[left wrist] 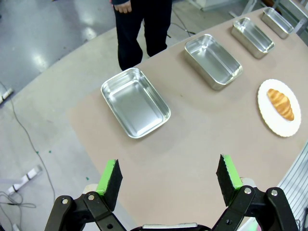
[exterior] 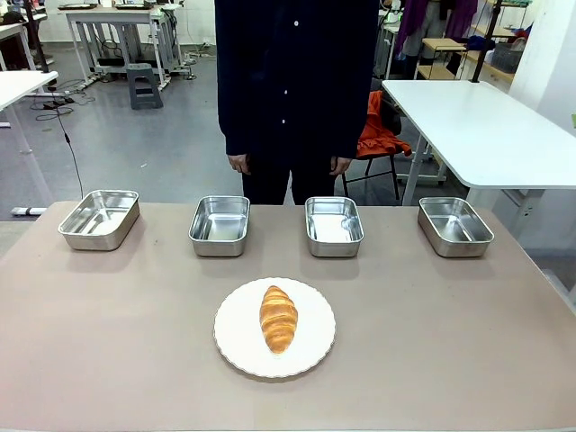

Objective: Place the bread in the container.
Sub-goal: Place the Butter Roll into the Airtight Container indicated by the human.

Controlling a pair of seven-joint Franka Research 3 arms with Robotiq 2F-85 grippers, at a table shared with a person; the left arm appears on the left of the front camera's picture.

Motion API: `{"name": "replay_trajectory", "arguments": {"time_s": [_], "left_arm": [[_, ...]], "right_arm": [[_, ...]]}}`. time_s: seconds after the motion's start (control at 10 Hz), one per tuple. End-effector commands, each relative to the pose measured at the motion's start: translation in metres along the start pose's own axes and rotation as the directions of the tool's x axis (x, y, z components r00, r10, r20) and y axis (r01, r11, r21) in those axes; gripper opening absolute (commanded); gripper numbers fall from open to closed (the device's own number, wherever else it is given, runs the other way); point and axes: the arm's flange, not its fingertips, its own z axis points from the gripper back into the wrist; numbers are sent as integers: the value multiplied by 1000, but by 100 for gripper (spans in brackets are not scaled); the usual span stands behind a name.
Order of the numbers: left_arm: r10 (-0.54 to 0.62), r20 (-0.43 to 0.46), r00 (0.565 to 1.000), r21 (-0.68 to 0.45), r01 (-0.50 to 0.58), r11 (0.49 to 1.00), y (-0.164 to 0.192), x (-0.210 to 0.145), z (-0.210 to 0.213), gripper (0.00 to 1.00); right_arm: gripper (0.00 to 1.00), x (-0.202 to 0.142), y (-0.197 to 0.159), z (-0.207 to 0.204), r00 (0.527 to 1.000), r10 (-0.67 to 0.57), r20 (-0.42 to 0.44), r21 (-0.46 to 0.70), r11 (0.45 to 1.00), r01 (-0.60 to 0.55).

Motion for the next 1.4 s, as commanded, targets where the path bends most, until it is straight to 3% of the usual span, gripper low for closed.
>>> {"name": "replay_trajectory", "arguments": {"time_s": [0.0,1.3], "left_arm": [[7,2,1000,5,-7,1000,0,1,1,100],[7,2,1000,5,-7,1000,0,1,1,100]], "right_arm": [[100,0,0,0,1000,2,7,3,1000,-2],[100,0,0,0,1000,2,7,3,1000,-2]]}}
